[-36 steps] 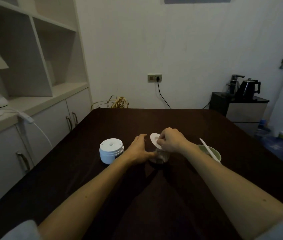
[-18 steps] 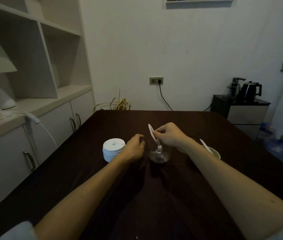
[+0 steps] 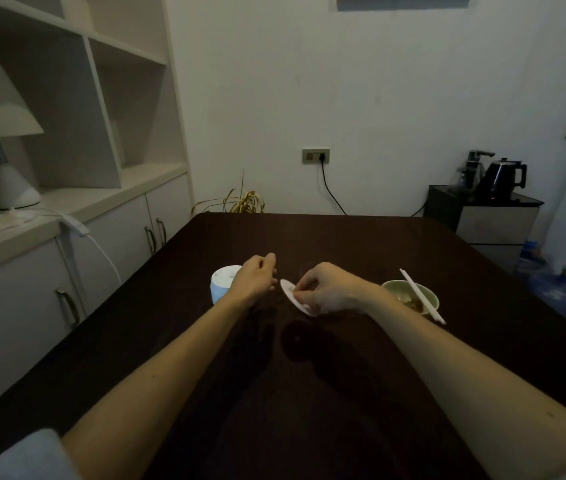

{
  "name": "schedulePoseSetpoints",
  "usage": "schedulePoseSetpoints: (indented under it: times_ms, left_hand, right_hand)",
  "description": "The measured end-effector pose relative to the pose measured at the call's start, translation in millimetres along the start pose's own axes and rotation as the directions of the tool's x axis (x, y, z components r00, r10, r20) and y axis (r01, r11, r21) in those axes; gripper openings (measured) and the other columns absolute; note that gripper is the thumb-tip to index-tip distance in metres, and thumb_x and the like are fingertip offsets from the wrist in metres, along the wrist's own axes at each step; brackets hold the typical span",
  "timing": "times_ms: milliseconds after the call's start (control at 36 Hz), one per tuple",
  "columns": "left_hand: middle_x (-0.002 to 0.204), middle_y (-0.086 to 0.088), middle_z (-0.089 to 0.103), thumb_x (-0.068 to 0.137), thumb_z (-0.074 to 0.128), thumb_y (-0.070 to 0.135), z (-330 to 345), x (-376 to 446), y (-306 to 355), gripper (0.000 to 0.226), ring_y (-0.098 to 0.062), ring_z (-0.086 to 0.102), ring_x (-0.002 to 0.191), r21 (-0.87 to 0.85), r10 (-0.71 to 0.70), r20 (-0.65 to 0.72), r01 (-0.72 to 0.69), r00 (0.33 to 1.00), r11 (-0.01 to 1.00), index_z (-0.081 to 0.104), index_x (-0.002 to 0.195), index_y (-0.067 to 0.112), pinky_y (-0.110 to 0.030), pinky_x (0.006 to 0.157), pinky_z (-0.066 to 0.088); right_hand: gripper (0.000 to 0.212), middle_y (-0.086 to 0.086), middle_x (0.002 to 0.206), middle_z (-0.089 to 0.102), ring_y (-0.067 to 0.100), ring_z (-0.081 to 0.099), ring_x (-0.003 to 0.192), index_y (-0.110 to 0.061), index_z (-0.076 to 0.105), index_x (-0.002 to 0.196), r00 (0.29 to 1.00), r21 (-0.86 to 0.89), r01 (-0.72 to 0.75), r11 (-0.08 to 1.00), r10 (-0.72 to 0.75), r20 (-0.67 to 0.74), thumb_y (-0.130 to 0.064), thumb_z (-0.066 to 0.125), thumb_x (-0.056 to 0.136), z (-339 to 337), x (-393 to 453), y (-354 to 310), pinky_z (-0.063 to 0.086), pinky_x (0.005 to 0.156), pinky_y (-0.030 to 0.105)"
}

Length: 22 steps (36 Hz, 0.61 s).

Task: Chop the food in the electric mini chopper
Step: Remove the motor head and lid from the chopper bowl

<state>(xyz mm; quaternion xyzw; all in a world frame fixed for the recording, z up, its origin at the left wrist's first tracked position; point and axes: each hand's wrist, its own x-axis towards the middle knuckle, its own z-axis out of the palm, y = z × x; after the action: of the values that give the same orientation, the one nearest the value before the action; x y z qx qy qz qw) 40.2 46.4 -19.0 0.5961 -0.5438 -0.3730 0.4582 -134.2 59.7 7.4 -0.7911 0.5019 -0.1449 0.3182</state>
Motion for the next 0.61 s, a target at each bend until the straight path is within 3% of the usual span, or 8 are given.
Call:
schedulePoseSetpoints:
  times_ms: [56, 167, 306, 500, 611]
  left_hand:
    - [0.095, 0.001, 0.059, 0.101, 0.039, 0.039, 1.1, 0.3, -2.2, 0.028, -0.018, 0.062, 0.095, 0.058, 0.013, 0.005, -0.013, 1.000, 0.998, 0.053, 0.108, 0.015, -0.041, 0.091, 0.052]
    - [0.091, 0.001, 0.060, 0.100, 0.040, 0.042, 3.8, -3.4, -3.4, 0.021, -0.017, 0.062, 0.091, 0.115, 0.018, 0.020, -0.020, 1.000, 0.993, 0.049, 0.090, 0.027, -0.044, 0.090, 0.053]
    - [0.094, 0.001, 0.060, 0.099, 0.041, 0.044, 6.3, -7.5, -4.8, 0.023, -0.017, 0.062, 0.093, 0.132, 0.028, 0.021, -0.031, 0.999, 0.991, 0.048, 0.105, 0.022, -0.046, 0.091, 0.052]
    - [0.093, 0.002, 0.060, 0.099, 0.042, 0.045, 7.5, -8.8, -7.0, 0.025, -0.017, 0.061, 0.093, 0.153, 0.045, 0.025, -0.048, 0.999, 0.987, 0.048, 0.105, 0.022, -0.046, 0.090, 0.052]
    - [0.092, 0.001, 0.060, 0.099, 0.043, 0.044, 9.1, -10.6, -9.1, 0.021, -0.020, 0.062, 0.094, 0.115, 0.040, 0.026, -0.043, 0.999, 0.992, 0.048, 0.099, 0.024, -0.047, 0.091, 0.052]
  right_hand:
    - [0.007, -0.005, 0.076, 0.073, 0.009, 0.070, 0.076, -0.026, 0.070, 0.093, 0.999, -0.075, 0.016, 0.997, -0.013, 0.038, -0.029, 0.064, 0.096, 7.8, -0.6, -0.3, 0.055, 0.070, 0.026]
    - [0.022, 0.000, 0.095, 0.074, 0.013, 0.069, 0.087, -0.013, 0.072, 0.112, 0.997, -0.207, 0.015, 0.978, 0.002, 0.081, -0.026, 0.064, 0.095, 23.2, -0.3, -1.1, 0.057, 0.080, 0.029]
    - [0.028, 0.005, 0.114, 0.069, 0.019, 0.063, 0.102, -0.013, 0.069, 0.120, 0.994, -0.294, 0.048, 0.954, -0.018, 0.104, -0.024, 0.066, 0.094, 39.5, 2.2, -2.7, 0.053, 0.091, 0.035]
    - [0.023, 0.007, 0.112, 0.072, 0.022, 0.065, 0.100, -0.012, 0.073, 0.112, 0.994, -0.323, 0.099, 0.941, -0.078, 0.076, -0.020, 0.069, 0.091, 53.0, 6.1, -2.2, 0.052, 0.081, 0.031]
    - [0.023, 0.008, 0.112, 0.071, 0.024, 0.065, 0.102, -0.013, 0.074, 0.112, 0.994, -0.328, 0.104, 0.939, -0.089, 0.063, -0.022, 0.069, 0.091, 56.6, 6.4, -0.9, 0.054, 0.088, 0.038]
